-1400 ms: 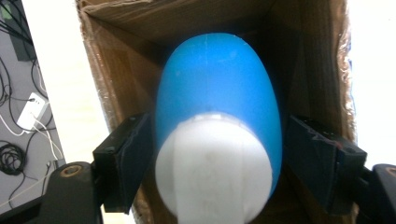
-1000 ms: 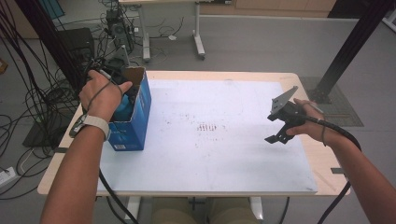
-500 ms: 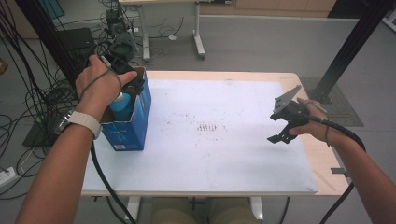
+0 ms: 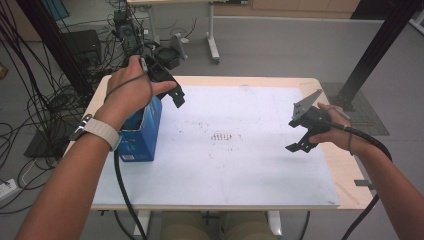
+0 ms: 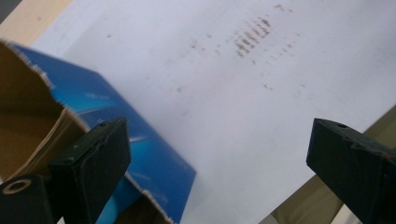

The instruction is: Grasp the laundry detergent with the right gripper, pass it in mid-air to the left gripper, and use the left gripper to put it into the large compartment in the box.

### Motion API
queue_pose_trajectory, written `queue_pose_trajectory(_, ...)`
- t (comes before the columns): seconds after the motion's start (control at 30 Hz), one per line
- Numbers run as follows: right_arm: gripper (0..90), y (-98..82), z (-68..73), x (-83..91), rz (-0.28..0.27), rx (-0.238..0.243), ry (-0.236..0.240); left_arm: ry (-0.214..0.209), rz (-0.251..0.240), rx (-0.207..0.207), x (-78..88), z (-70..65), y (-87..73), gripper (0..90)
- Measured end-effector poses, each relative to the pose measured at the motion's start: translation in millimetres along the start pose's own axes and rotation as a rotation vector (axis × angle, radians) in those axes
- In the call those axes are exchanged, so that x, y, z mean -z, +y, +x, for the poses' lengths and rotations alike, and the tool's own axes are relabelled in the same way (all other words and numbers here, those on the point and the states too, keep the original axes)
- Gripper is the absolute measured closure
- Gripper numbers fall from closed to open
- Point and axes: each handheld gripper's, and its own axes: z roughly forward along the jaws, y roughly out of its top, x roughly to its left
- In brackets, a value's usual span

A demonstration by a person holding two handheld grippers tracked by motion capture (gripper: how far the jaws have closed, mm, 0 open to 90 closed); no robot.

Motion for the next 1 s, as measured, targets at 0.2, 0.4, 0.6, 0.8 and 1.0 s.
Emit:
queue_pose_trajectory(0.2,10.7,0.3,-2.1,2.9,-0.003,-0.002,-0.006,-0.052,-0.012,-0.101,-7.6,-14.7,11.7,7.2)
queue_pose_trajectory(0.4,10.7,-0.2,-4.0,6.6,-0.009,-0.006,-0.012,-0.064,0.005,-0.181,-18.0,-27.0,21.3,7.1)
queue_pose_trajectory(0.6,10.7,-1.4,-4.7,6.3,-0.008,-0.008,-0.011,-0.07,0.036,-0.248,-30.4,-44.5,28.1,7.6)
queue_pose_trajectory(0.8,10.7,-2.2,-4.6,4.4,-0.01,-0.013,-0.01,-0.066,0.06,-0.294,-45.1,-58.8,31.4,8.0)
queue_pose_trajectory(1.0,10.7,-2.5,-4.8,4.0,-0.01,-0.01,-0.008,-0.075,0.046,-0.308,-50.5,-64.6,35.1,8.0)
